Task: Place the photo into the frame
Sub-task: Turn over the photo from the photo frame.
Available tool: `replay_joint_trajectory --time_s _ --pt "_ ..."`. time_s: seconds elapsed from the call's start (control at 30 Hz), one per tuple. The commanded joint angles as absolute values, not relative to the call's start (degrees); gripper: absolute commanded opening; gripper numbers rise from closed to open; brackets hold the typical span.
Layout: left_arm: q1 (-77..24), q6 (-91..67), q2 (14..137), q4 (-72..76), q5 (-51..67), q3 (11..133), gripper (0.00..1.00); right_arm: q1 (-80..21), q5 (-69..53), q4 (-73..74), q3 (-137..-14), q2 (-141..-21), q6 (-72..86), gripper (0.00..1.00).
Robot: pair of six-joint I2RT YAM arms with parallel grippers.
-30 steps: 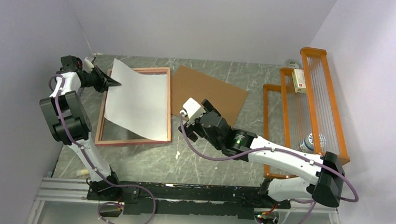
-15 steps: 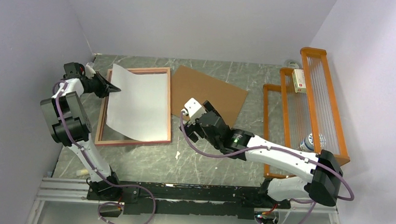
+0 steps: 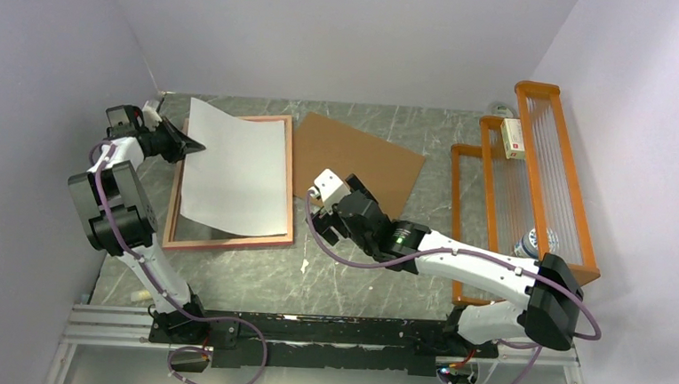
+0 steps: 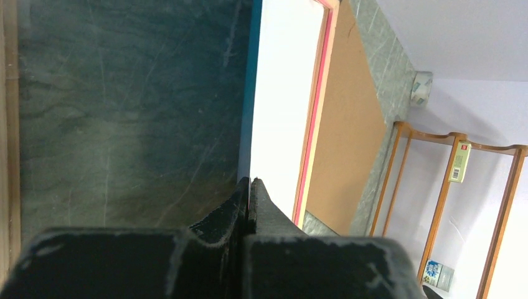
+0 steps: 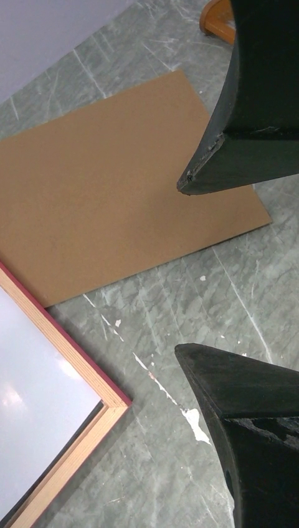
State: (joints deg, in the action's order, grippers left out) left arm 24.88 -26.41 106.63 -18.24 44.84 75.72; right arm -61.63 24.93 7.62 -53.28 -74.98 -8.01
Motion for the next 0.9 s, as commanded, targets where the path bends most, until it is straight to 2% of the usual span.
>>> replay_joint_trajectory --time_s 0.0,0.03,0.07,0.23,0.37,0.53,0.67,0.87 --pt "24.87 -25.92 107.77 -16.43 49.62 77.91 0.03 -61.49 24.12 5.92 -53.88 -75.27 -6.62 0.92" --pt "24.87 -25.78 108.16 -17.15 49.64 78.28 0.02 -61.45 24.12 6.04 -53.95 -75.36 -6.59 0.92" --pt "24.87 -25.9 108.43 -17.67 48.95 78.45 0.08 -61.44 24.16 6.18 -54.03 -75.45 -6.53 0.92" --pt "24.53 -25.46 109.19 -21.66 44.73 79.78 0.43 -61.45 24.08 6.48 -54.44 -76.08 -6.33 0.92" --pt "24.08 -24.53 109.04 -24.44 41.89 80.87 0.6 -61.44 24.28 6.59 -54.82 -76.68 -6.33 0.92" --pt "24.09 -23.54 107.84 -29.98 30.78 83.6 0.81 -61.47 25.62 6.75 -55.4 -77.74 -5.87 0.92" --pt "24.04 -22.22 107.77 -34.33 23.68 86.67 0.89 -61.08 25.88 6.86 -55.76 -78.46 -4.7 0.91" --pt "24.04 -21.68 109.29 -37.62 19.7 89.26 0.92 -60.09 25.71 6.46 -55.76 -78.71 -3.36 0.92"
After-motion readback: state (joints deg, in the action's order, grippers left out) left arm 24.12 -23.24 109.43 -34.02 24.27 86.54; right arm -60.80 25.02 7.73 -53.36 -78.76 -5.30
